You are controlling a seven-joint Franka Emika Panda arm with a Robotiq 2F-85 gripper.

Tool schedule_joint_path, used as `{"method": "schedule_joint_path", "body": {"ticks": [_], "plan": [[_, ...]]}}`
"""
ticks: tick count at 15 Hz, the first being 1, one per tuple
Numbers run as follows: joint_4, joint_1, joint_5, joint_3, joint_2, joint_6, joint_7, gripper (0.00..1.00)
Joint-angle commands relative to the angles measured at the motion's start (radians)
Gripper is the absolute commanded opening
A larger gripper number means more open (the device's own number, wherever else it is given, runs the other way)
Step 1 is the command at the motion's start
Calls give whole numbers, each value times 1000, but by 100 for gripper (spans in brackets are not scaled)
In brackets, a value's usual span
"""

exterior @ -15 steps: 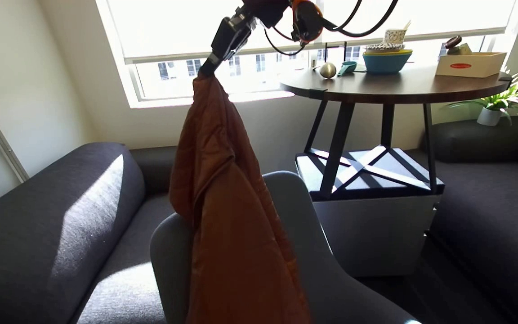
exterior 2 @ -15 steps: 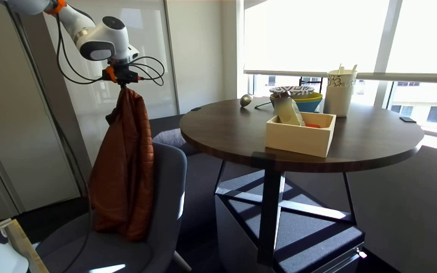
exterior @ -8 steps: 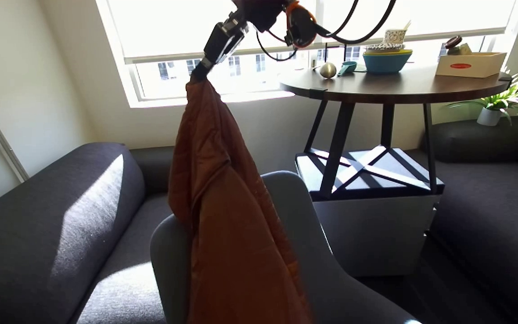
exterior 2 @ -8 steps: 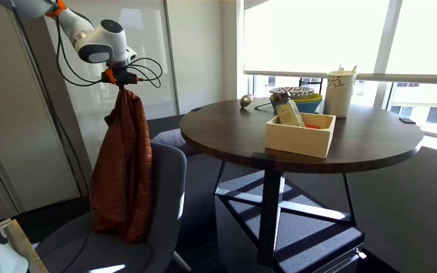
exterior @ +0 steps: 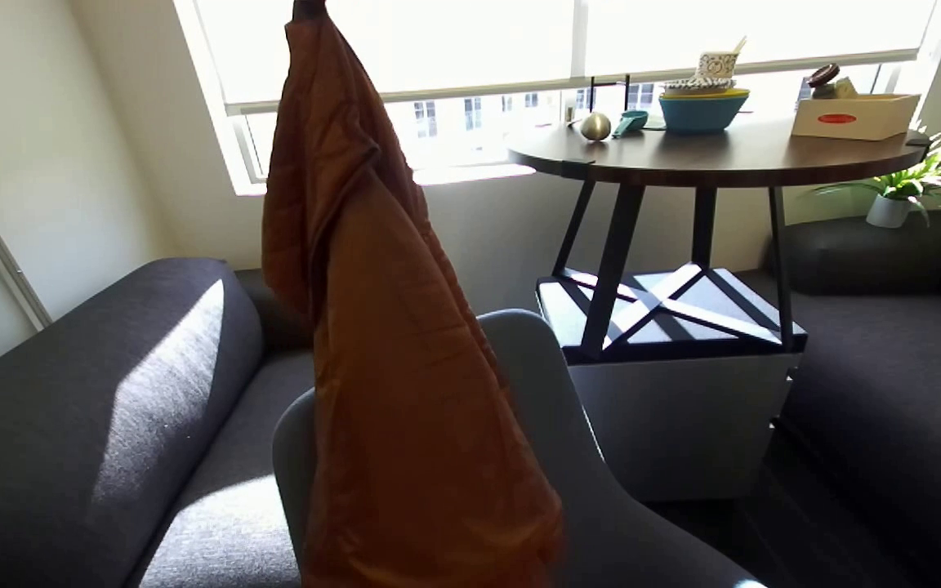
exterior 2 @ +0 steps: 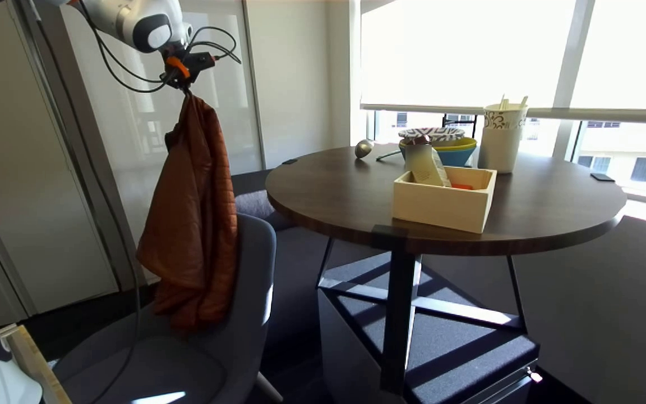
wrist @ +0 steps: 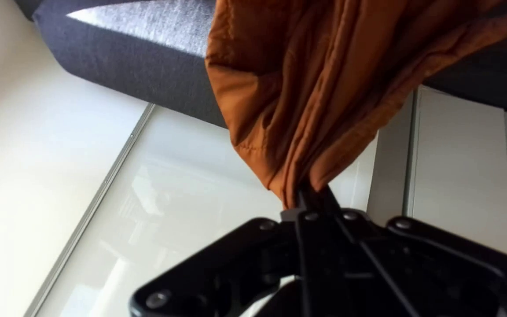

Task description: Hang the towel over the chair

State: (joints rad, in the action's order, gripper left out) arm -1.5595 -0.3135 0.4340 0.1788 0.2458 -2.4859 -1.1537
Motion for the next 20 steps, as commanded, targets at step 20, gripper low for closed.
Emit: {"method": "schedule_joint_path", "body": {"ticks": [20], "plan": [[466,-35,-832,-225,392,-279,220,1]]}}
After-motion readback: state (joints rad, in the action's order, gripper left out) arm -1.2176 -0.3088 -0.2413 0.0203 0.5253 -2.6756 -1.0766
